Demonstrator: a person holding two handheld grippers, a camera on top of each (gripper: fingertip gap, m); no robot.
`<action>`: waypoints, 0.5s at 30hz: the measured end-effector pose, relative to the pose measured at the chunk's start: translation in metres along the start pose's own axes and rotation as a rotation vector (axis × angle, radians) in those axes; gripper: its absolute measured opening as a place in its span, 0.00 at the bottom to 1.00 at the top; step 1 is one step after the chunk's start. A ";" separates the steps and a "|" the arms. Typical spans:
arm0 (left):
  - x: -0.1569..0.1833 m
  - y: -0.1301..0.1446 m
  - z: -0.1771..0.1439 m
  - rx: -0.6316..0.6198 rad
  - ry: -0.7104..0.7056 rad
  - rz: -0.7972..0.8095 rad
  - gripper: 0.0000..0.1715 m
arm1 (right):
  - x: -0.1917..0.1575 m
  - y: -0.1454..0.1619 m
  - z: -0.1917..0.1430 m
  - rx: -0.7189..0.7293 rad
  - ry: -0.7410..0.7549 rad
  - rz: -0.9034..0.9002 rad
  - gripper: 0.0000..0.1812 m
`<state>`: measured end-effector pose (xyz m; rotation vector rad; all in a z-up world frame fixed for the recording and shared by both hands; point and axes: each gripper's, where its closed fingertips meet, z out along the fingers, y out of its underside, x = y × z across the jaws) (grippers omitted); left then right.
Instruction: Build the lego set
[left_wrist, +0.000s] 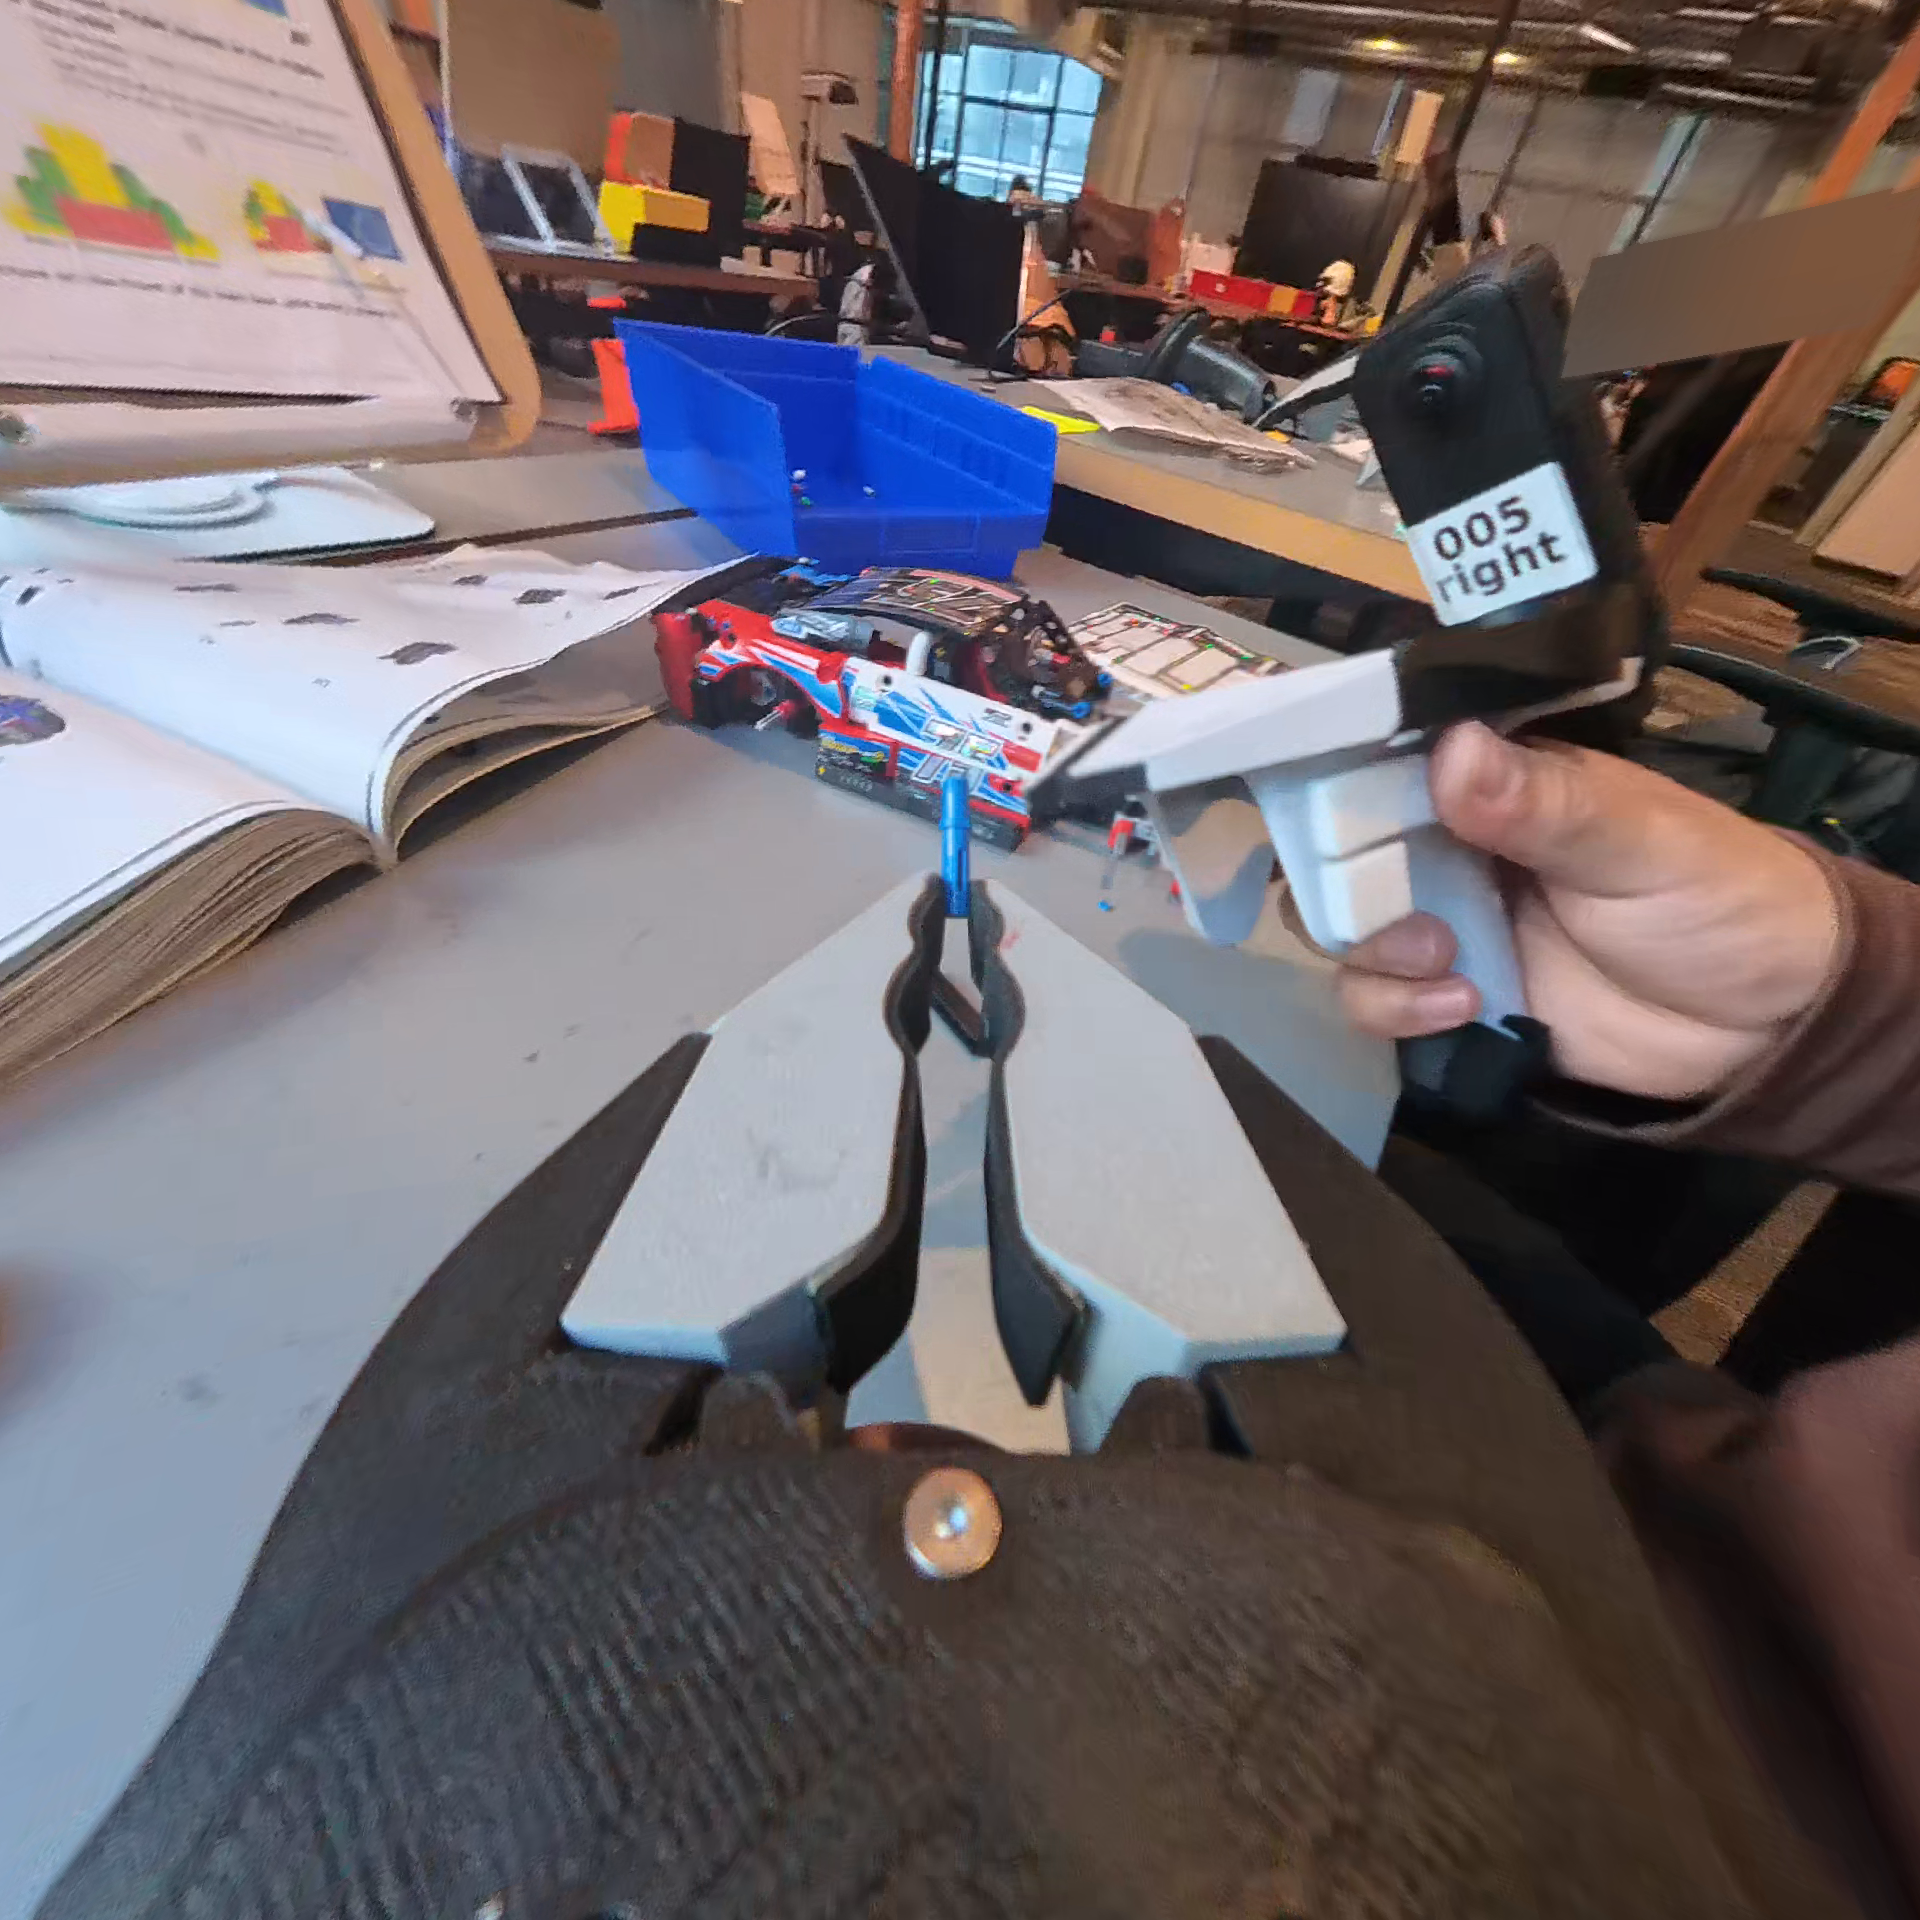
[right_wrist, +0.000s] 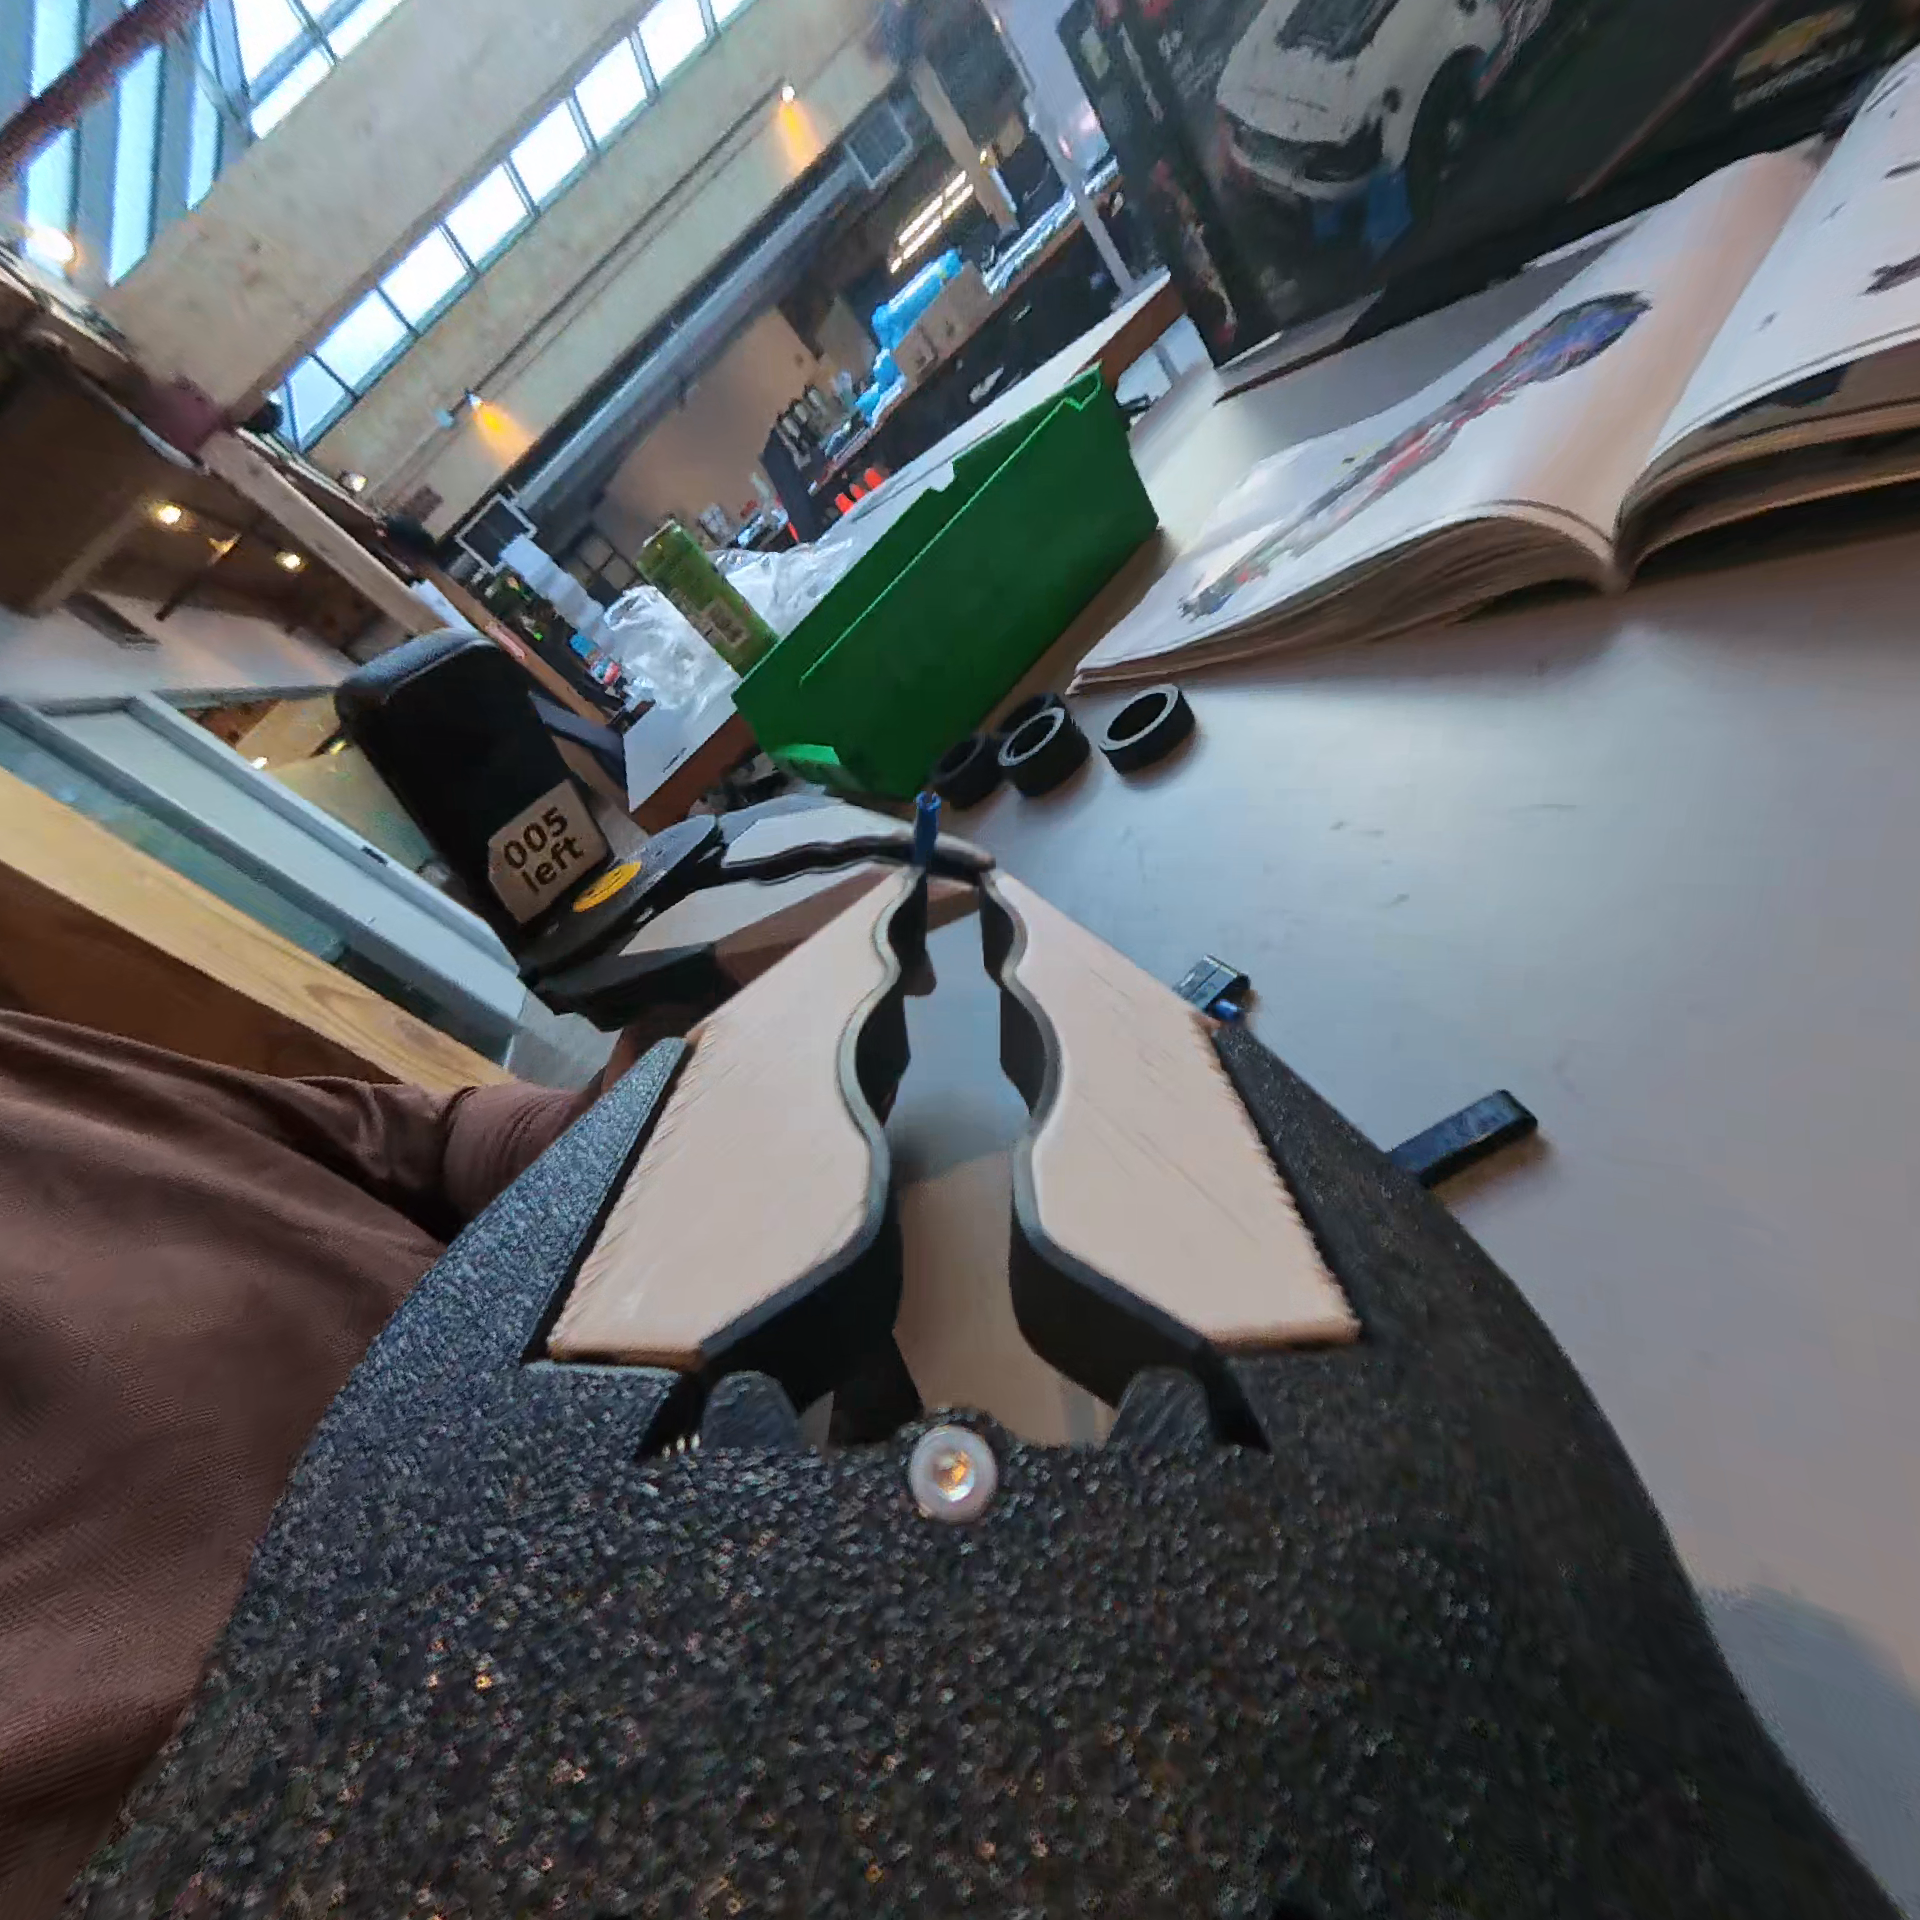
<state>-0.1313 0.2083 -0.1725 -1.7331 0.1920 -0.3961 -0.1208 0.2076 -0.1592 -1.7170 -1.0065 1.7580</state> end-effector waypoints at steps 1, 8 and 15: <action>-0.002 0.001 0.001 -0.007 -0.013 0.003 0.00 | -0.001 0.003 0.002 -0.014 -0.007 0.008 0.06; 0.012 0.012 0.009 -0.058 -0.064 0.200 0.01 | -0.003 0.013 0.013 -0.046 0.002 -0.008 0.03; 0.021 0.034 0.006 -0.179 0.048 0.211 0.09 | 0.013 0.023 0.011 -0.179 0.073 -0.126 0.02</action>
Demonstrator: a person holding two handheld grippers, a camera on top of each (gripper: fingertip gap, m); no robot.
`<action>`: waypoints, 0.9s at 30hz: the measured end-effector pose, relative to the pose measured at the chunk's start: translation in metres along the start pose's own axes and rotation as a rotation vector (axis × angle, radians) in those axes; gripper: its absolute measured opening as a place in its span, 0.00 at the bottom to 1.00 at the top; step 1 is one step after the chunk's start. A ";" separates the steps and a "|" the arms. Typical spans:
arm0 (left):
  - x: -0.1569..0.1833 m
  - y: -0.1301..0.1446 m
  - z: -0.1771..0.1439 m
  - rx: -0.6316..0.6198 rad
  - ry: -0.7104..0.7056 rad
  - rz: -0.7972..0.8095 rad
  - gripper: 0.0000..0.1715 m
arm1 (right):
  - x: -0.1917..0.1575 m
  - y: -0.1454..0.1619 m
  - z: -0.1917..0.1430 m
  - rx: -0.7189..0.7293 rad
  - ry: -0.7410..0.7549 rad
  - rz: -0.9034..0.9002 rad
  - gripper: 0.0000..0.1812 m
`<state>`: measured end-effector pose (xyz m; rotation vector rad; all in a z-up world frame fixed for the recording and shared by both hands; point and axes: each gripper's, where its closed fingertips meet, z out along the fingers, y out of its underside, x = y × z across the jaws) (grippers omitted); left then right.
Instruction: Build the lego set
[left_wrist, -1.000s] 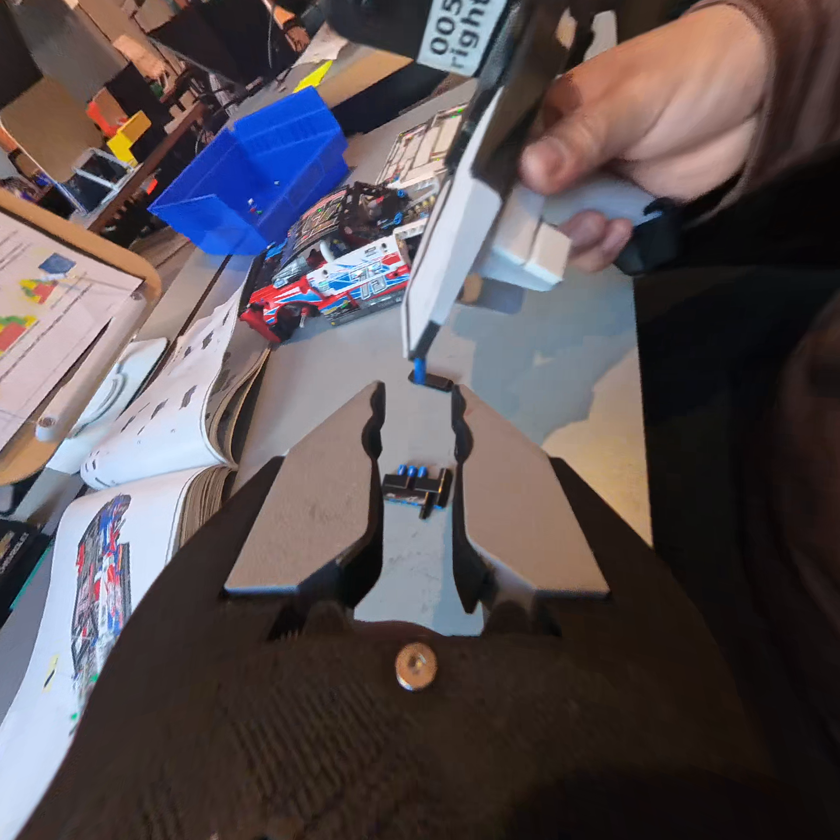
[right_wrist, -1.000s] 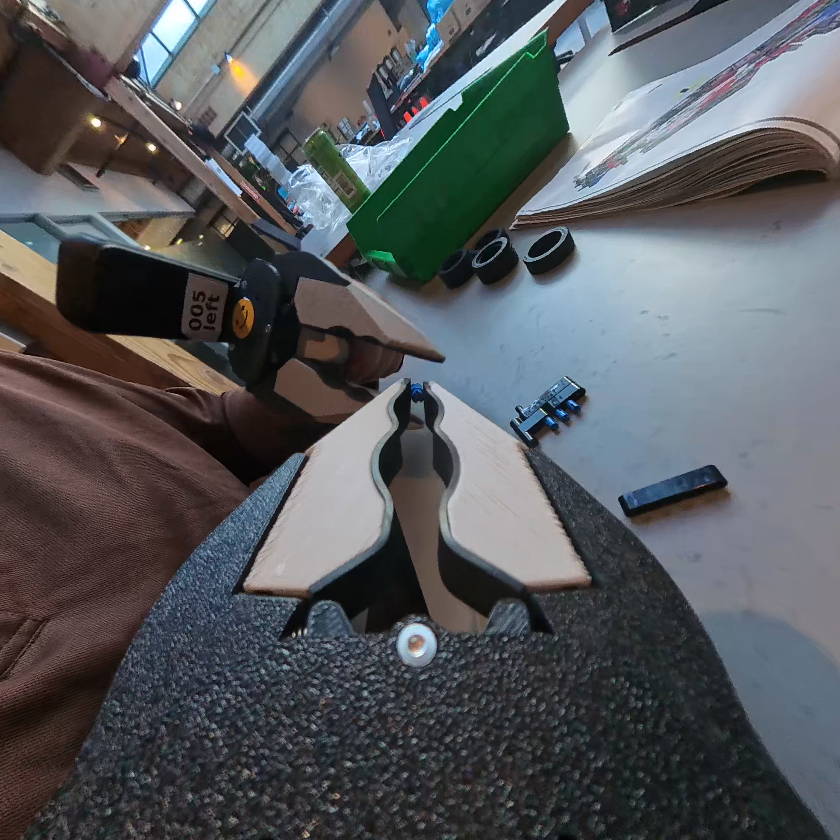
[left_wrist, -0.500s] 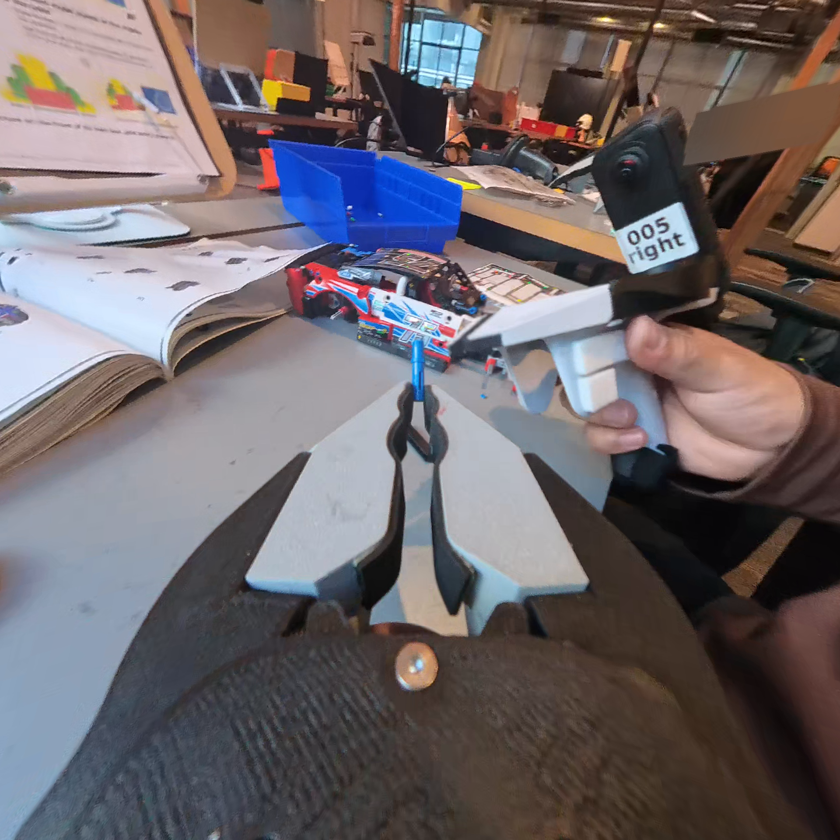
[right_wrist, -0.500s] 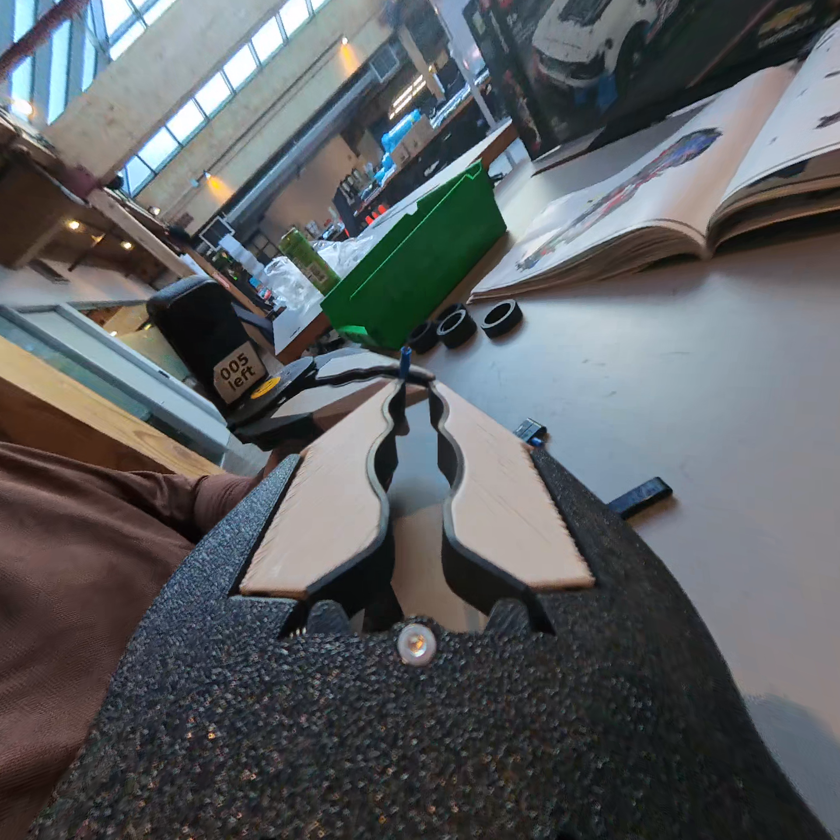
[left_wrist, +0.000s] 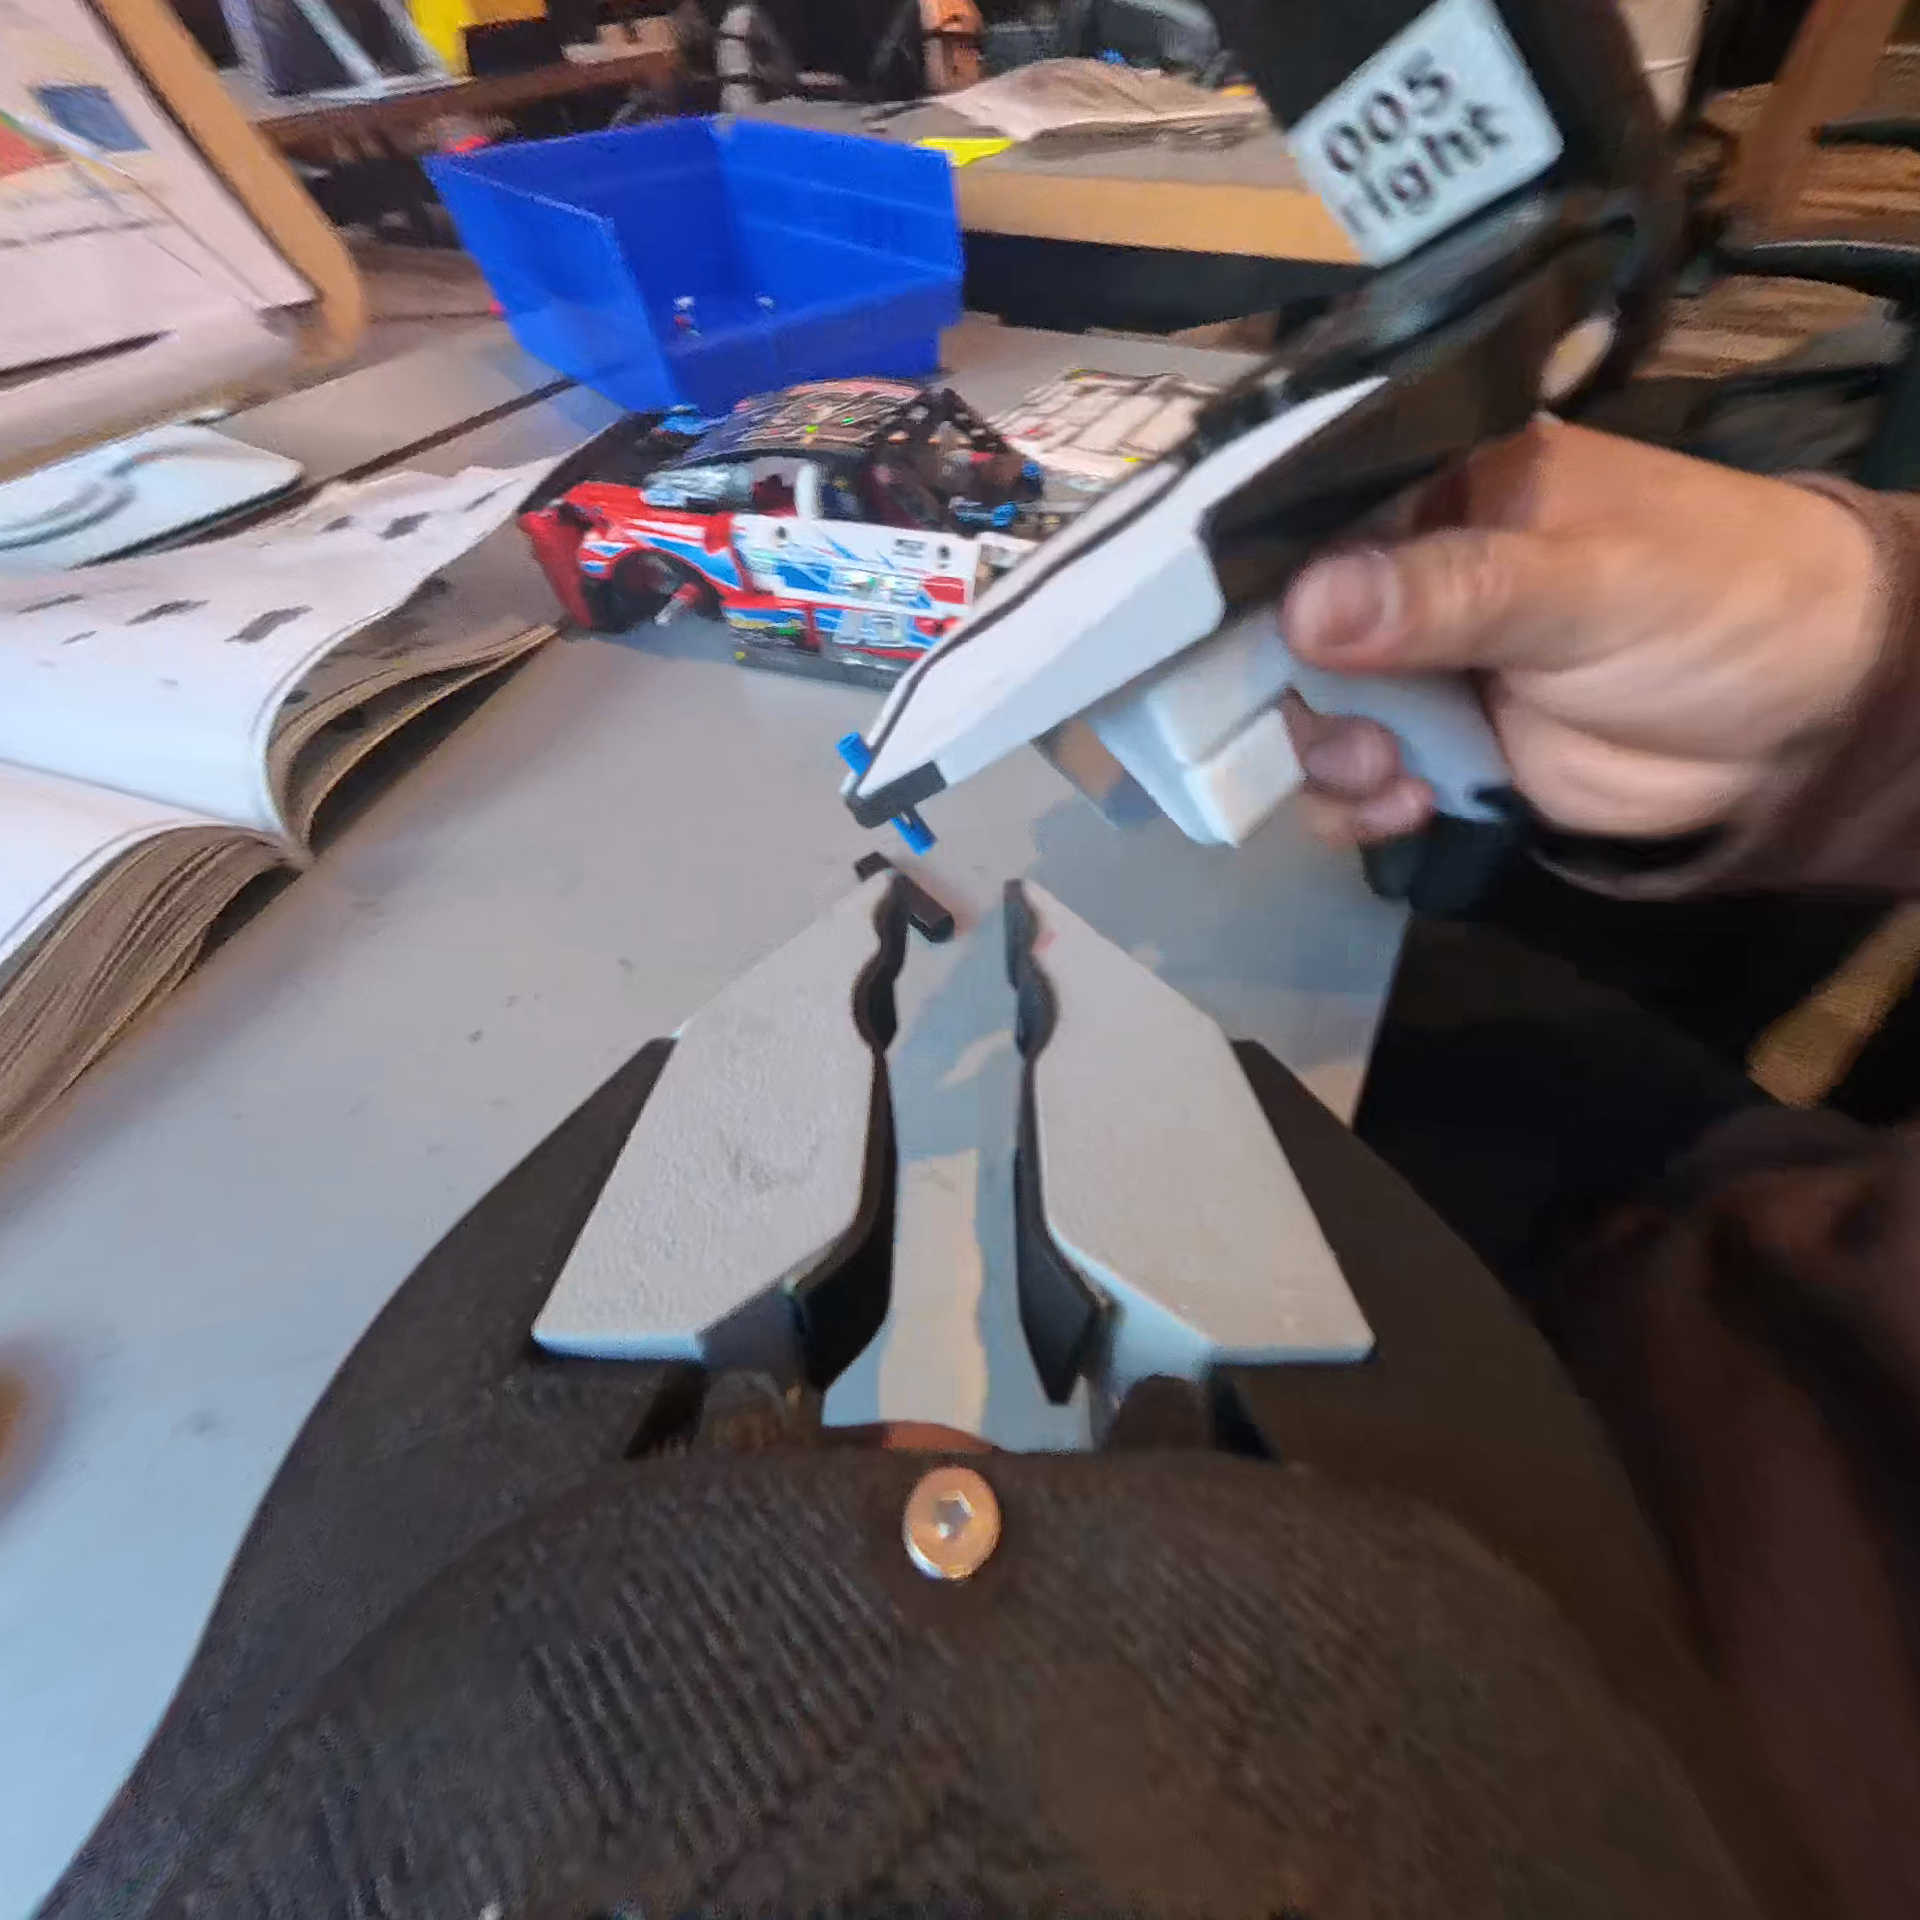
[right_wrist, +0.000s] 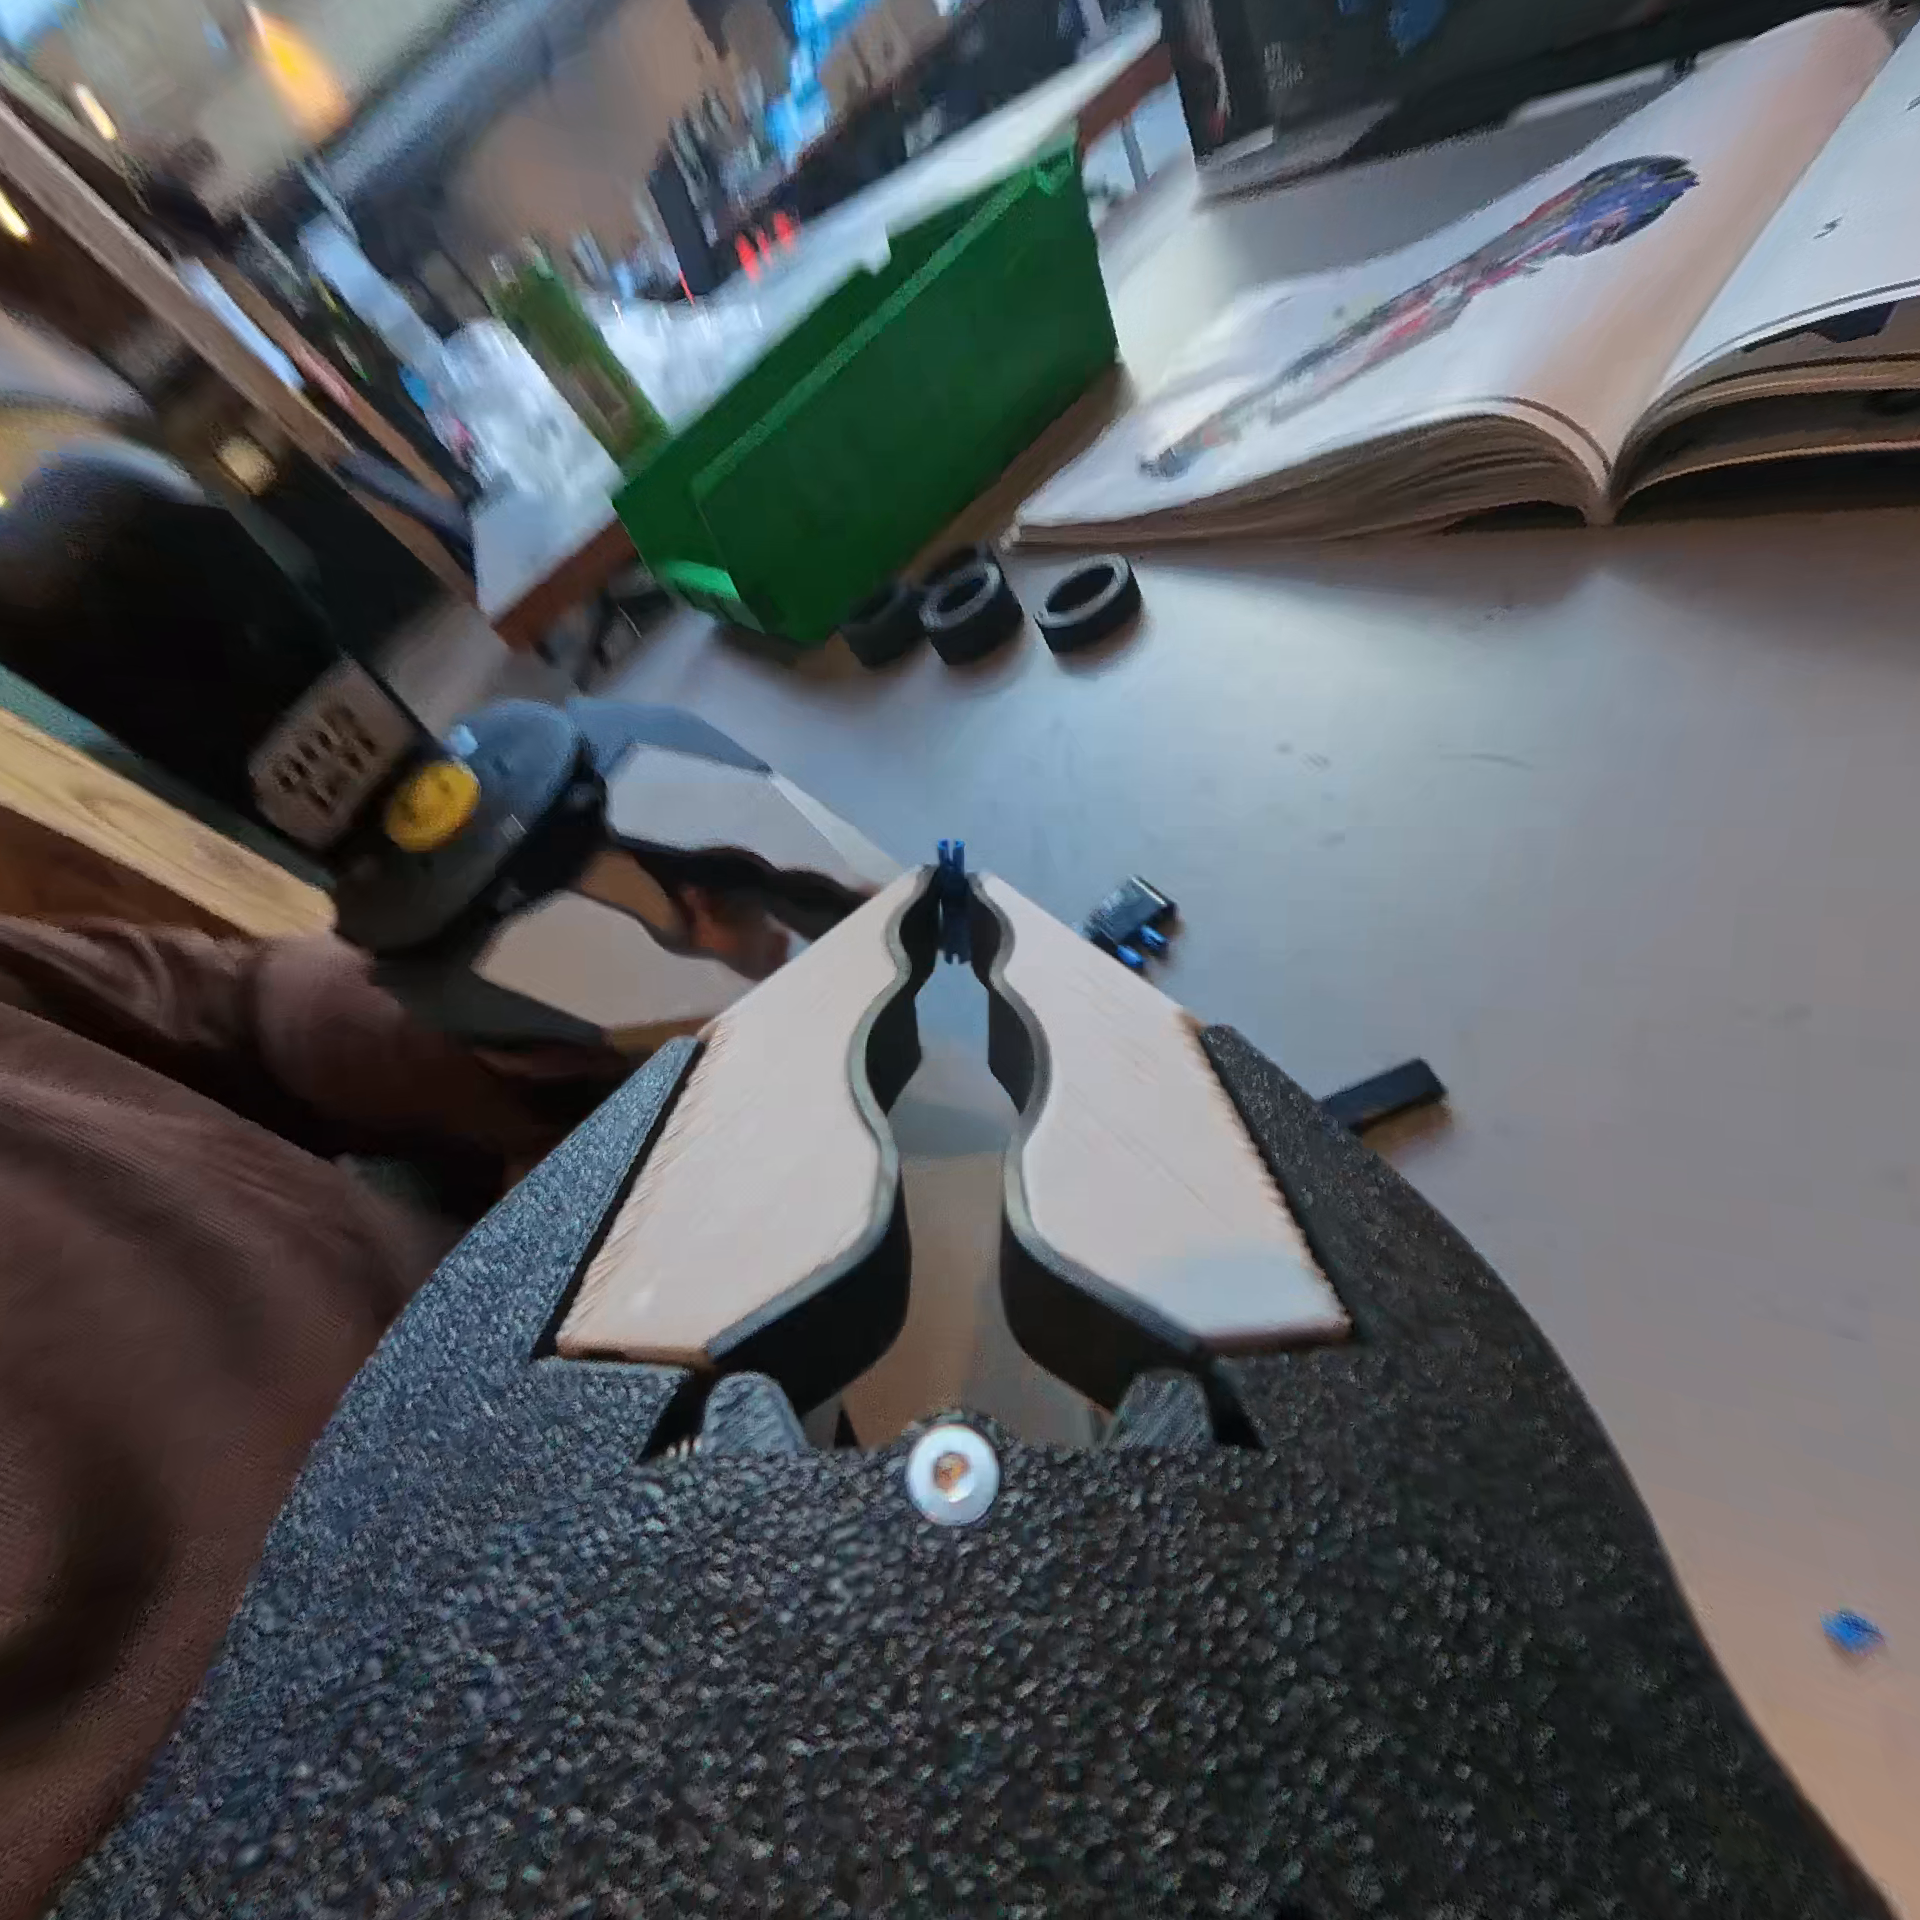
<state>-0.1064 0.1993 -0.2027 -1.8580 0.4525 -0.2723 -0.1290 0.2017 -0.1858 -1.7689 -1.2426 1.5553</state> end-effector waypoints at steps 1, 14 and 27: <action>-0.002 0.001 -0.005 -0.011 0.029 0.023 0.12 | 0.006 0.008 0.000 -0.090 0.035 -0.063 0.02; -0.051 0.064 -0.003 -0.427 0.392 0.196 0.39 | 0.040 0.073 0.020 -0.600 0.194 -0.529 0.06; -0.053 0.074 0.003 -0.436 0.481 0.231 0.35 | 0.045 0.072 0.017 -0.506 0.161 -0.486 0.06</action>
